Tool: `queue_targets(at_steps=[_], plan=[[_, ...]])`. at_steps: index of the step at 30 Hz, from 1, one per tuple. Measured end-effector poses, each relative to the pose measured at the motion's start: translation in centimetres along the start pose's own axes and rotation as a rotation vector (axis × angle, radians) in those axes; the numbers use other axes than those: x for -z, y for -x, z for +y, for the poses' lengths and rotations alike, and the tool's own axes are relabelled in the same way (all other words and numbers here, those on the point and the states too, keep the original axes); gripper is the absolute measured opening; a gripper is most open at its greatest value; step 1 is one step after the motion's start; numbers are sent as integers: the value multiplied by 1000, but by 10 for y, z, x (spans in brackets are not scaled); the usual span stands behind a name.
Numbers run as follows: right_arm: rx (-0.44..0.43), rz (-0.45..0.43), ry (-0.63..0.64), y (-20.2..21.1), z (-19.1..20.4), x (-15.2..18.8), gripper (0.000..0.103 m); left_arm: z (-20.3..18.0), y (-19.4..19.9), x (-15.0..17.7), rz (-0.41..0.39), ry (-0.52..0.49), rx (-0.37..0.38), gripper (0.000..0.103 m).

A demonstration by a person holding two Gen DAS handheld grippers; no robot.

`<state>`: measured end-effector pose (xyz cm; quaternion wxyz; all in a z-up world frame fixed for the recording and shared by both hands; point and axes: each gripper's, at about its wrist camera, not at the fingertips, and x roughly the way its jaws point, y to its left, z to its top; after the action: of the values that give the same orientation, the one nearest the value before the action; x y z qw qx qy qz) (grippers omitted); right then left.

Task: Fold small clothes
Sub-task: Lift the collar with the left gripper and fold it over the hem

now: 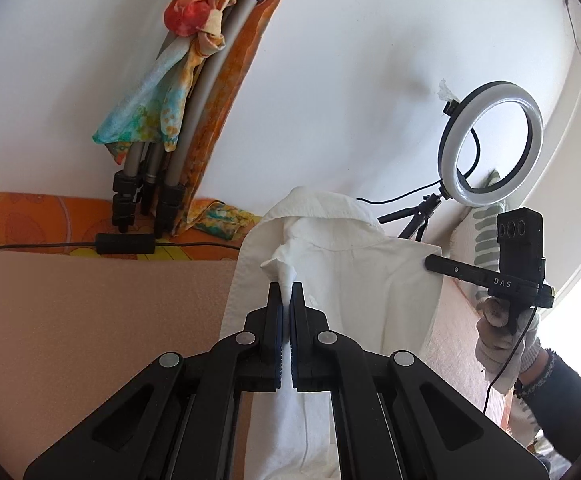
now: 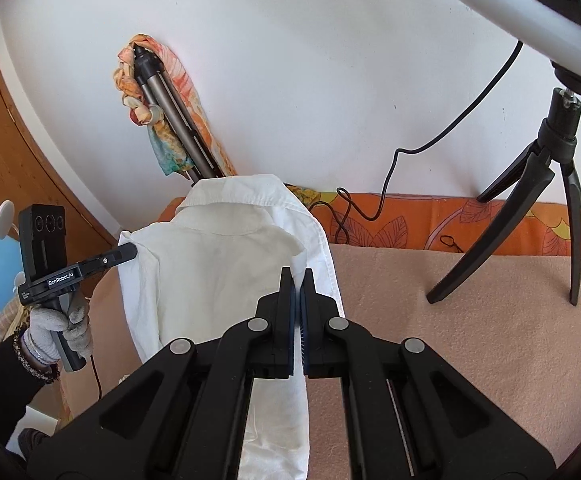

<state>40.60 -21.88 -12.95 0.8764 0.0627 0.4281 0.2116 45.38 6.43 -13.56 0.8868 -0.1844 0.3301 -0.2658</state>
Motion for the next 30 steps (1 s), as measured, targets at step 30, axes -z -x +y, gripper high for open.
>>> queue_targets(at_steps=[30], plan=[[6, 67, 21, 132, 109, 204, 3, -82, 140, 162, 75, -87, -89, 2]])
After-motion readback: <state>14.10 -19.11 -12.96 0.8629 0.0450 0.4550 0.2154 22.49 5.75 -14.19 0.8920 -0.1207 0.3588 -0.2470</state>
